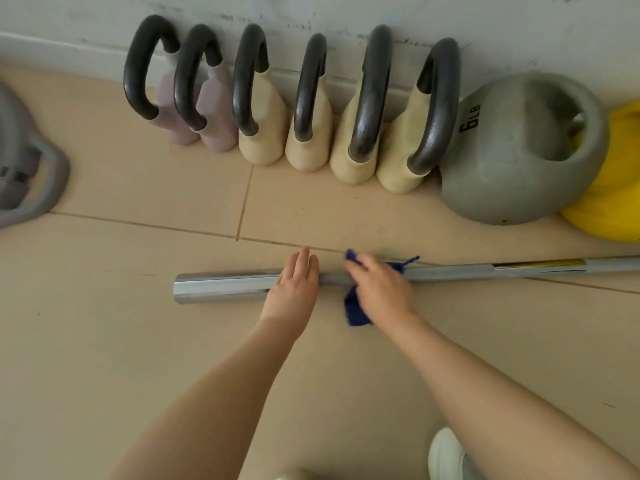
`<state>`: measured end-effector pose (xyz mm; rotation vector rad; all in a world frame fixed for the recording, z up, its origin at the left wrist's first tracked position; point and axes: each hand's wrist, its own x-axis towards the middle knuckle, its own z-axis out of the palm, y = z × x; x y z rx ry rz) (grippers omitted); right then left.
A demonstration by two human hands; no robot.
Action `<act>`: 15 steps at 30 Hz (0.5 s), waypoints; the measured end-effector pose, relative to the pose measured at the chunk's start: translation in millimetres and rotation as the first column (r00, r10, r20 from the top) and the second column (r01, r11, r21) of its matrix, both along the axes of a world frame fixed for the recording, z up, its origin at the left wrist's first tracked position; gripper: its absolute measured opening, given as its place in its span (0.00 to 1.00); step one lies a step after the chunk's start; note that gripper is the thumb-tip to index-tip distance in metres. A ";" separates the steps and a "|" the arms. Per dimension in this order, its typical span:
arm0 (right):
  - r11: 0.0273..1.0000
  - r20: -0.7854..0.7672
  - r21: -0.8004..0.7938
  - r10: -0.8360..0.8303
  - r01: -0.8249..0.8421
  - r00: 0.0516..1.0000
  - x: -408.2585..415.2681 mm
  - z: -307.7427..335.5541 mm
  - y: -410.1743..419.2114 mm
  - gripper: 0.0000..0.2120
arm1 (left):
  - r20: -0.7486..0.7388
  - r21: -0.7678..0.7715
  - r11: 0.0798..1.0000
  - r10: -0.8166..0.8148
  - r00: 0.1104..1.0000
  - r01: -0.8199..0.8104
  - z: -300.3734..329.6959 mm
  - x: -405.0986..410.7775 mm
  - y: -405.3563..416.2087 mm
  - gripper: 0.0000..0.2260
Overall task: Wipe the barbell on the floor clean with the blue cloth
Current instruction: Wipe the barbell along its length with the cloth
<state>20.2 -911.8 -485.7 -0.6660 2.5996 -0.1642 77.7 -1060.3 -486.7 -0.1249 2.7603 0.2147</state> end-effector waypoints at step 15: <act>0.989 -0.096 -0.107 -0.117 0.107 0.988 -2.8 -7.4 26.0 0.15 | 0.037 0.052 0.992 -0.115 0.993 0.113 -5.8 2.3 -3.6 0.22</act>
